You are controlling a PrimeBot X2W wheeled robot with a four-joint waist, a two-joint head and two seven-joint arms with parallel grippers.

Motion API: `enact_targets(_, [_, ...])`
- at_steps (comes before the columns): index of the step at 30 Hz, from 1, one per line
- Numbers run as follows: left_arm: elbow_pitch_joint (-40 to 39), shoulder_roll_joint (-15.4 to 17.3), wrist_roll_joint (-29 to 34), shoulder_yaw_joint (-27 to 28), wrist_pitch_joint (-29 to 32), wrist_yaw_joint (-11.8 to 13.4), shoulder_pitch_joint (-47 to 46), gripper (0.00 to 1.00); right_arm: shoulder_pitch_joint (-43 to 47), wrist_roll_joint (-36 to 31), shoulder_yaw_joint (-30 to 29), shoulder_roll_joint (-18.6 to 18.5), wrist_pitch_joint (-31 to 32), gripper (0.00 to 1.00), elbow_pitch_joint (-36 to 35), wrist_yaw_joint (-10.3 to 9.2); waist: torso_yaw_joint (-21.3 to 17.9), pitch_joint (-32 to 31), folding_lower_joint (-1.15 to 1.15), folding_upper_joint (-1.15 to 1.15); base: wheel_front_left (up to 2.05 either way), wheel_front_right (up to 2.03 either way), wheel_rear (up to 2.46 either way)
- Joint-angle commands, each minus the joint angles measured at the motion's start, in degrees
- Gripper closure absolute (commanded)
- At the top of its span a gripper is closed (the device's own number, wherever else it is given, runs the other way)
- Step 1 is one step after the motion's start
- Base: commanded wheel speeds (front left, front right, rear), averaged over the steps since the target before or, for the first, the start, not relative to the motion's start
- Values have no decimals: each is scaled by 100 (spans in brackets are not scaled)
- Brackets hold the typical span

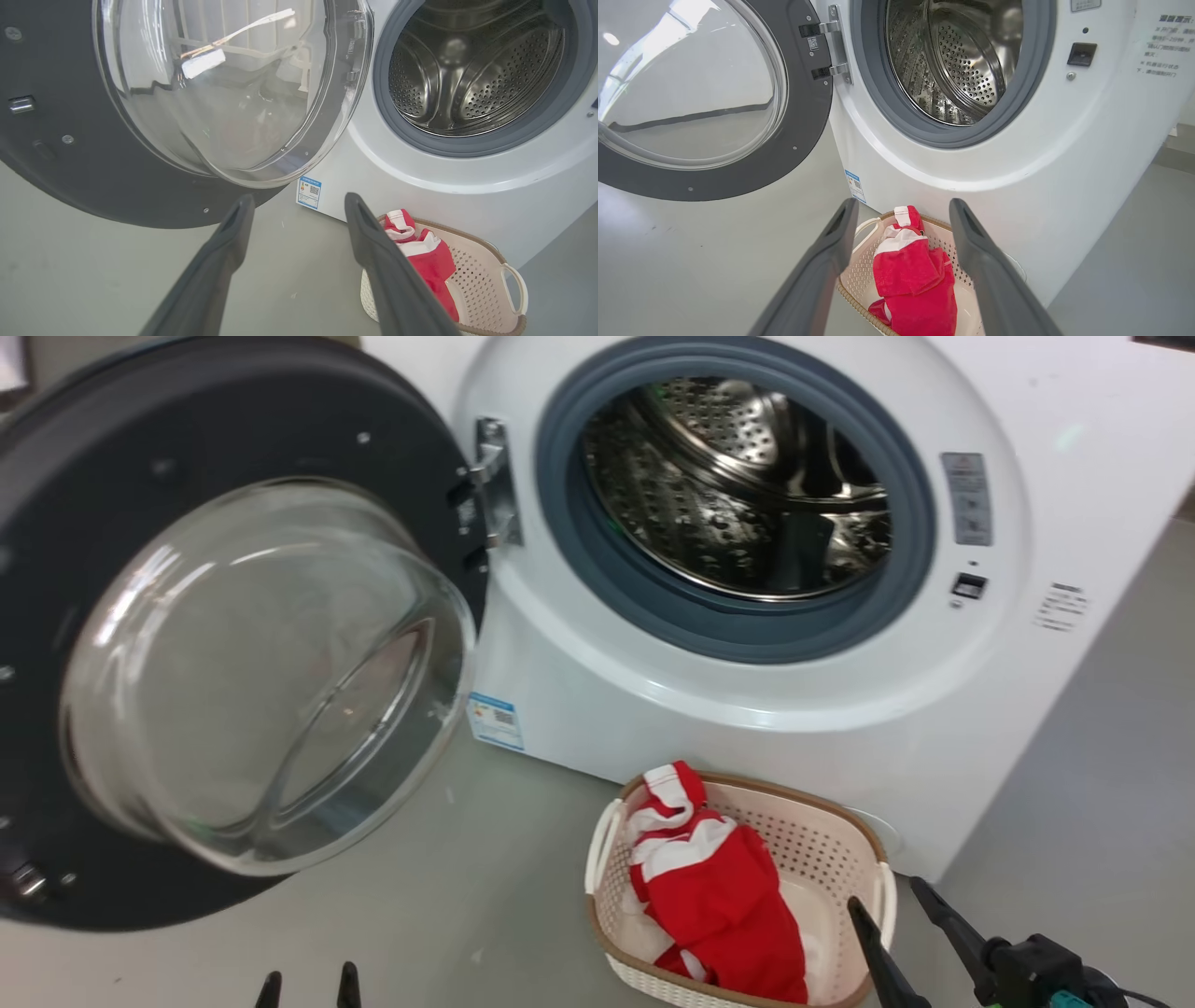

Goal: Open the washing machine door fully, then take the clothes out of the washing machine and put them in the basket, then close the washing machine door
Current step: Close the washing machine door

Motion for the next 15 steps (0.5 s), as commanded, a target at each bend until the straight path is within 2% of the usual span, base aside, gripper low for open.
enact_targets(1, [-131,49,-85,173,-30,89,-107,0,-308,37,192,-114,-37,0,-105,28,302,16,0,0,0,0,0])
enact_targets(8, [-305,49,-244,168,-30,284,-29,0,-575,111,474,-216,-37,0,7,28,394,102,0,0,0,0,0])
enact_targets(15, [-379,49,-291,157,-30,347,17,0,-655,159,557,-238,-37,0,58,28,406,115,0,0,0,0,0])
